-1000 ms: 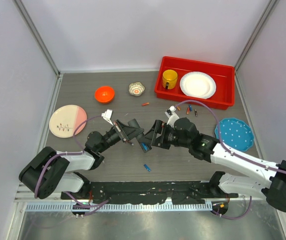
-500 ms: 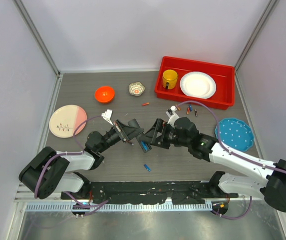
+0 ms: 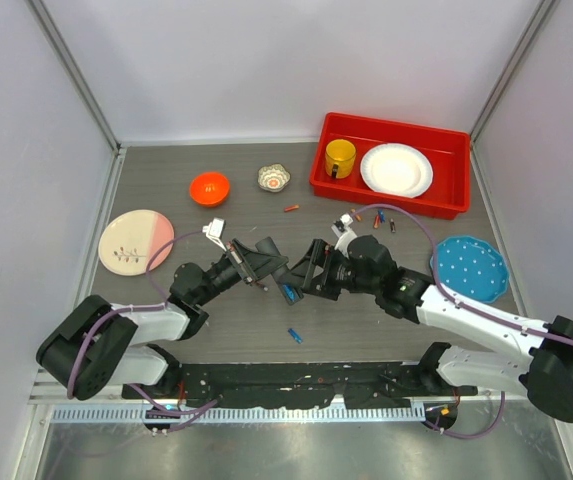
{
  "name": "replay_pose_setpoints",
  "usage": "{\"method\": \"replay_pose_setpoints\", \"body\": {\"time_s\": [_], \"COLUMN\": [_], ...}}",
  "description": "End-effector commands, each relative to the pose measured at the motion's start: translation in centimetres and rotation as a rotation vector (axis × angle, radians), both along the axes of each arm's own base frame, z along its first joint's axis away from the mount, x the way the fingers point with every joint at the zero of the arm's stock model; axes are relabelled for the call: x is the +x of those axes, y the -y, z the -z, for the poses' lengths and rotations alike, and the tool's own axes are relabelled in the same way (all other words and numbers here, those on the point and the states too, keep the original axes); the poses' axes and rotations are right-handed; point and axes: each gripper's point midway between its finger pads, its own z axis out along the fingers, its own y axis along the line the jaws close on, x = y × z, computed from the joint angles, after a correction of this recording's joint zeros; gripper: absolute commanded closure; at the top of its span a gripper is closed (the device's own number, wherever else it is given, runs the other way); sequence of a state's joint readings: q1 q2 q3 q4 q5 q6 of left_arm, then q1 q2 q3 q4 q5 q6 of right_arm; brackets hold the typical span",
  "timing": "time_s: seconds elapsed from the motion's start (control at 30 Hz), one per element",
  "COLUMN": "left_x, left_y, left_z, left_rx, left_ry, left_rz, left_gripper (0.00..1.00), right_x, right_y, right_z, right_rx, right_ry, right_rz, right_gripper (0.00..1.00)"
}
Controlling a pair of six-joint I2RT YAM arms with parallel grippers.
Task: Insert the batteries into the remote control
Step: Load the battery into the remote control.
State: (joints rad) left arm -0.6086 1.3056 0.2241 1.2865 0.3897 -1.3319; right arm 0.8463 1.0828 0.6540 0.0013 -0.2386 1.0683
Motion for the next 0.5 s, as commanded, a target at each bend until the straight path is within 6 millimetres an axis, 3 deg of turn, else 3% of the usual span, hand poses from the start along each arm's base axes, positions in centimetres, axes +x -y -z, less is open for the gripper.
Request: {"method": "replay_pose_setpoints", "body": {"time_s": [0.0, 0.47], "left_x": [-1.76, -1.71], "left_y": [-0.9, -1.06], "left_z": [-7.15, -7.37], "left_rx": [-0.174, -0.181], "left_ry": [0.259, 0.261], "left_rz": [0.011, 0.001], "left_gripper": [1.0, 1.0], "right_x": [0.29, 0.09], "right_y": [-0.29, -0.27], "right_z": [-0.92, -0.4], "right_rx": [0.044, 0.047], "right_ry": [0.02, 0.01], "right_rz": [-0.001, -0.005], "right_gripper": [0.13, 0.17]}}
